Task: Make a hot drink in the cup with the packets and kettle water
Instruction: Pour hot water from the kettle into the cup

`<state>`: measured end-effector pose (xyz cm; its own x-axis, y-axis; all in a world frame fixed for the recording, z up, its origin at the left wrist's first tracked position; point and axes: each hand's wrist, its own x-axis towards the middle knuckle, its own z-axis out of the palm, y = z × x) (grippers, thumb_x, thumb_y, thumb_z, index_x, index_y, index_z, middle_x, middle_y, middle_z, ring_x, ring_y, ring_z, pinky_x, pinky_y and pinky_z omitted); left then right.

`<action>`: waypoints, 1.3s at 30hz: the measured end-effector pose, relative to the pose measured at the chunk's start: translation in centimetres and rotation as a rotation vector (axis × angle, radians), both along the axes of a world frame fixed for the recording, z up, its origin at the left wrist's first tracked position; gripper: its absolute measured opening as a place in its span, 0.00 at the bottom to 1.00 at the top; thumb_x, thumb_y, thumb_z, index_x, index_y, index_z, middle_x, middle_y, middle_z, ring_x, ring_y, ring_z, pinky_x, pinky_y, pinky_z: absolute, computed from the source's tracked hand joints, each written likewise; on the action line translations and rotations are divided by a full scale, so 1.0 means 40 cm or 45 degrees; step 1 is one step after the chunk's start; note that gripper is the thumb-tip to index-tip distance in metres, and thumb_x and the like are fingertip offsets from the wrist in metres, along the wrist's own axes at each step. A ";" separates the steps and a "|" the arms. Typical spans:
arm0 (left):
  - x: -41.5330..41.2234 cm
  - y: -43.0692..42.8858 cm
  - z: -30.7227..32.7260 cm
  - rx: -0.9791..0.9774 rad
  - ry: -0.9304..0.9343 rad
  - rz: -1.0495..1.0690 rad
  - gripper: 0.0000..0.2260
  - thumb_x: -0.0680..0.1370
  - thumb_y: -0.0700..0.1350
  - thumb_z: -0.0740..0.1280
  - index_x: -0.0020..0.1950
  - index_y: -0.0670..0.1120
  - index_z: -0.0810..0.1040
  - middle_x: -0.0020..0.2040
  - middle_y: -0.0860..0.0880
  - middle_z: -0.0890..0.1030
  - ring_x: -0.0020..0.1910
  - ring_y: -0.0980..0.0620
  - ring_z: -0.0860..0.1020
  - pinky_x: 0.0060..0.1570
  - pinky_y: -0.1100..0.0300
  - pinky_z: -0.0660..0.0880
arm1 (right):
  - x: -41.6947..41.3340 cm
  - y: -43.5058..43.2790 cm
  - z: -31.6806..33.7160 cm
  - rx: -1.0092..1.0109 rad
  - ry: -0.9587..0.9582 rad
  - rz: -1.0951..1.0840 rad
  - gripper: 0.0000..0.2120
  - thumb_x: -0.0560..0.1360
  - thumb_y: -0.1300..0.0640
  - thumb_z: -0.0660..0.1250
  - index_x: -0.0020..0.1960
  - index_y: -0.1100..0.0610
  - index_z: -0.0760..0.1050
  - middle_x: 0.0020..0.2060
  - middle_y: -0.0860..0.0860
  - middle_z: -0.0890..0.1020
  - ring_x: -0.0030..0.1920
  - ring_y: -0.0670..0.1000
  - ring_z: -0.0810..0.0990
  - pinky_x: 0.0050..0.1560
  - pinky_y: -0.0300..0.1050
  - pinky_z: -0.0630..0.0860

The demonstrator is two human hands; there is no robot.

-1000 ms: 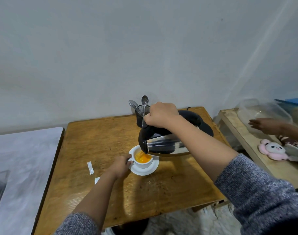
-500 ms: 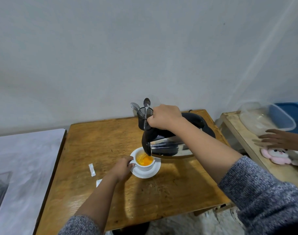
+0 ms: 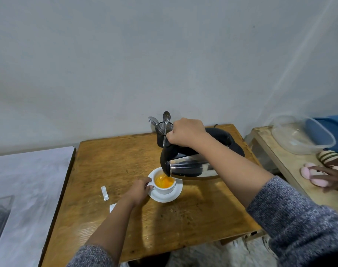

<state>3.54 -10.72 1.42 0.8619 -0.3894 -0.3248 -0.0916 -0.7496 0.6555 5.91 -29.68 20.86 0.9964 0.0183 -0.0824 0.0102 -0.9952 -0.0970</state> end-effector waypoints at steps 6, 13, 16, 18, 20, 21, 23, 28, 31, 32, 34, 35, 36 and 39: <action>0.000 -0.002 0.004 0.014 0.001 -0.001 0.14 0.79 0.43 0.61 0.64 0.44 0.73 0.62 0.43 0.77 0.59 0.46 0.74 0.59 0.55 0.69 | -0.004 -0.002 -0.004 0.009 0.010 -0.013 0.10 0.72 0.51 0.57 0.39 0.57 0.72 0.34 0.51 0.73 0.38 0.55 0.73 0.37 0.44 0.65; 0.002 -0.005 0.006 0.024 0.005 -0.001 0.14 0.79 0.43 0.61 0.64 0.44 0.73 0.63 0.42 0.76 0.60 0.45 0.74 0.60 0.53 0.70 | -0.007 -0.005 -0.003 -0.001 0.019 -0.020 0.10 0.72 0.51 0.58 0.40 0.57 0.71 0.33 0.51 0.73 0.38 0.54 0.74 0.38 0.44 0.66; 0.002 -0.006 0.005 0.018 0.007 0.007 0.14 0.79 0.43 0.61 0.64 0.44 0.73 0.62 0.42 0.77 0.59 0.45 0.74 0.58 0.55 0.69 | -0.006 -0.005 -0.005 0.001 0.020 -0.023 0.10 0.72 0.51 0.58 0.41 0.57 0.72 0.31 0.50 0.71 0.38 0.54 0.74 0.35 0.43 0.64; 0.001 -0.006 0.004 0.014 0.006 0.010 0.14 0.79 0.43 0.61 0.63 0.44 0.73 0.62 0.42 0.77 0.59 0.46 0.74 0.57 0.55 0.69 | -0.007 -0.005 -0.005 0.000 0.010 -0.021 0.10 0.72 0.51 0.58 0.42 0.57 0.72 0.34 0.51 0.74 0.38 0.54 0.74 0.35 0.42 0.63; 0.001 -0.007 0.005 0.009 0.007 0.012 0.14 0.78 0.43 0.61 0.63 0.45 0.73 0.62 0.43 0.77 0.58 0.46 0.74 0.57 0.55 0.69 | -0.009 -0.004 -0.002 -0.006 0.008 -0.019 0.10 0.72 0.51 0.58 0.41 0.57 0.72 0.37 0.52 0.75 0.39 0.55 0.73 0.36 0.43 0.64; 0.001 -0.007 0.005 0.005 0.009 0.012 0.14 0.78 0.43 0.61 0.63 0.45 0.73 0.62 0.43 0.77 0.58 0.46 0.74 0.57 0.55 0.70 | -0.010 -0.003 0.000 -0.008 0.012 -0.019 0.10 0.72 0.51 0.58 0.41 0.57 0.71 0.37 0.52 0.75 0.39 0.55 0.73 0.38 0.43 0.65; 0.001 -0.007 0.008 0.007 0.018 0.013 0.14 0.79 0.42 0.61 0.63 0.45 0.73 0.63 0.43 0.77 0.59 0.46 0.74 0.58 0.54 0.70 | -0.012 -0.002 0.003 -0.016 0.019 -0.016 0.10 0.72 0.51 0.57 0.41 0.57 0.71 0.38 0.52 0.75 0.39 0.55 0.73 0.38 0.44 0.65; 0.000 -0.002 0.011 0.013 0.035 0.011 0.14 0.78 0.43 0.61 0.64 0.45 0.73 0.63 0.44 0.77 0.60 0.46 0.74 0.61 0.52 0.71 | -0.011 0.002 0.008 -0.040 0.015 -0.012 0.10 0.73 0.51 0.57 0.40 0.57 0.71 0.38 0.52 0.75 0.39 0.54 0.73 0.38 0.44 0.66; 0.001 -0.001 0.009 0.012 0.016 -0.014 0.12 0.78 0.42 0.61 0.61 0.44 0.75 0.60 0.42 0.78 0.55 0.47 0.75 0.57 0.52 0.71 | -0.011 0.005 0.010 -0.060 0.015 -0.015 0.10 0.73 0.51 0.56 0.42 0.57 0.71 0.39 0.52 0.75 0.39 0.55 0.73 0.39 0.44 0.66; 0.001 -0.002 0.011 0.010 0.010 -0.021 0.11 0.78 0.42 0.61 0.60 0.44 0.75 0.59 0.42 0.78 0.53 0.47 0.74 0.55 0.53 0.71 | -0.012 0.006 0.011 -0.067 0.015 -0.013 0.10 0.73 0.51 0.56 0.43 0.57 0.71 0.39 0.52 0.75 0.40 0.55 0.74 0.40 0.44 0.67; 0.001 -0.003 0.012 0.008 0.004 -0.021 0.11 0.78 0.42 0.61 0.59 0.44 0.75 0.58 0.42 0.78 0.52 0.48 0.74 0.54 0.54 0.70 | -0.013 0.007 0.013 -0.082 0.012 -0.003 0.10 0.73 0.51 0.56 0.43 0.57 0.71 0.39 0.52 0.75 0.40 0.55 0.74 0.40 0.44 0.67; 0.001 -0.003 0.012 0.008 0.002 -0.017 0.11 0.78 0.42 0.61 0.60 0.44 0.75 0.59 0.42 0.78 0.53 0.48 0.74 0.54 0.55 0.70 | -0.013 0.008 0.014 -0.085 0.009 0.001 0.10 0.73 0.51 0.56 0.43 0.57 0.71 0.39 0.52 0.75 0.40 0.56 0.73 0.40 0.44 0.67; 0.000 -0.004 0.013 0.009 -0.001 -0.013 0.11 0.78 0.42 0.61 0.60 0.45 0.75 0.59 0.42 0.78 0.53 0.48 0.74 0.54 0.55 0.70 | -0.013 0.009 0.015 -0.086 0.006 0.003 0.09 0.73 0.52 0.57 0.43 0.57 0.71 0.39 0.52 0.74 0.39 0.56 0.73 0.39 0.44 0.67; -0.001 -0.006 0.014 0.000 -0.004 -0.010 0.12 0.78 0.41 0.60 0.60 0.45 0.75 0.60 0.43 0.78 0.53 0.49 0.74 0.55 0.56 0.70 | -0.013 0.011 0.019 -0.092 0.004 0.007 0.10 0.73 0.52 0.56 0.41 0.57 0.71 0.38 0.52 0.75 0.39 0.55 0.74 0.38 0.44 0.67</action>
